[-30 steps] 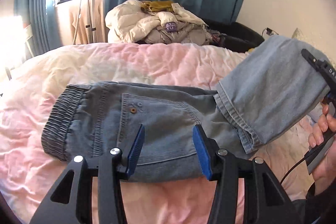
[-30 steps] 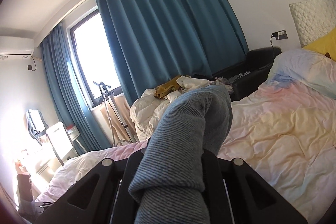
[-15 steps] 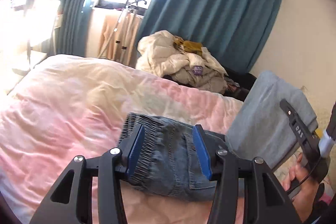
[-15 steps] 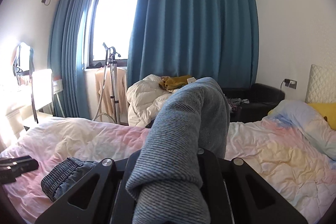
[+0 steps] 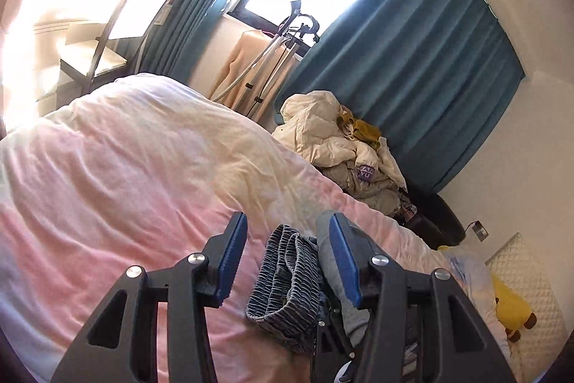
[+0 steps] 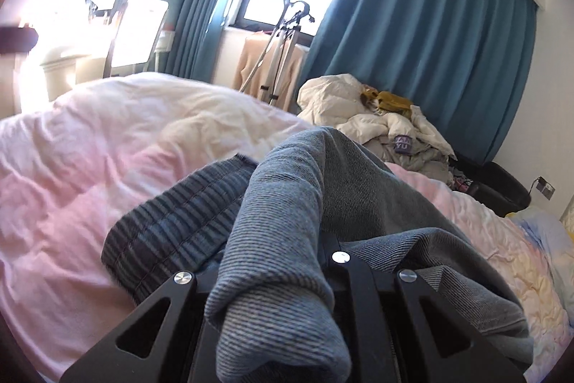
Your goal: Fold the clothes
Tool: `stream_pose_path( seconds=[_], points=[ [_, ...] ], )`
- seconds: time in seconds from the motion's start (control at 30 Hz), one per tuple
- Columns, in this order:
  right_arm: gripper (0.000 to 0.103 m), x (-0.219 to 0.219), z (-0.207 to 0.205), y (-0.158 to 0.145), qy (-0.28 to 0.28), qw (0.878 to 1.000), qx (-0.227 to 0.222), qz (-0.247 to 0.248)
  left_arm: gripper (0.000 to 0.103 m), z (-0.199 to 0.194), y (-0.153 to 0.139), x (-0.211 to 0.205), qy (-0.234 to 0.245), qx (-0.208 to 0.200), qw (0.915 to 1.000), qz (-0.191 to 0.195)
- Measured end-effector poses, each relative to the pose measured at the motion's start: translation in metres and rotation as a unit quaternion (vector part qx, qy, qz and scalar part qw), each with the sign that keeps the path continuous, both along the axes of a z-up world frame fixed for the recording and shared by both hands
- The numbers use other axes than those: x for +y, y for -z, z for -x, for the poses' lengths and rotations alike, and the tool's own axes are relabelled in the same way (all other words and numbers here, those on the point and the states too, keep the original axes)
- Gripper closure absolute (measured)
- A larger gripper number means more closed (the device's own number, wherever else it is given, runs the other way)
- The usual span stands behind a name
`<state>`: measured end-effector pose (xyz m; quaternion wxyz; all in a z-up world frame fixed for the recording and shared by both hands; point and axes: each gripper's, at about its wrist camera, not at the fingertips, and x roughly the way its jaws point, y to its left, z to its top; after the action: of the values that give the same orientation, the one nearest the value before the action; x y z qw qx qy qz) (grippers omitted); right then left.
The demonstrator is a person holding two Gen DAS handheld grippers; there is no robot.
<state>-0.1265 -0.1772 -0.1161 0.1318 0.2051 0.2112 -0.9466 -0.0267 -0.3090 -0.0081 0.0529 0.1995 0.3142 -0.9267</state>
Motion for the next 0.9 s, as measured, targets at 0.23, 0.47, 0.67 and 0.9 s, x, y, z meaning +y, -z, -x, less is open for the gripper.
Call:
stream_pose_path(
  seconds=[0.23,0.47,0.67,0.9],
  points=[
    [0.076,0.016,-0.002,-0.014,-0.047,0.998,-0.033,0.025,0.054,0.006,0.004,0.005,0.016,-0.001,0.9998,-0.008],
    [0.046,0.05,-0.036,-0.044,-0.192,0.976,-0.09,0.041,0.054,0.021,0.005,0.033,0.085,-0.027,0.996,0.006],
    [0.046,0.132,-0.052,-0.075,-0.186,0.976,-0.108,0.04,0.052,0.033,0.009,0.075,0.14,-0.064,0.9871,0.045],
    [0.032,0.213,-0.046,-0.084,-0.13,0.984,-0.108,0.06,0.051,0.038,0.015,0.136,0.189,-0.095,0.9722,0.1]
  ],
)
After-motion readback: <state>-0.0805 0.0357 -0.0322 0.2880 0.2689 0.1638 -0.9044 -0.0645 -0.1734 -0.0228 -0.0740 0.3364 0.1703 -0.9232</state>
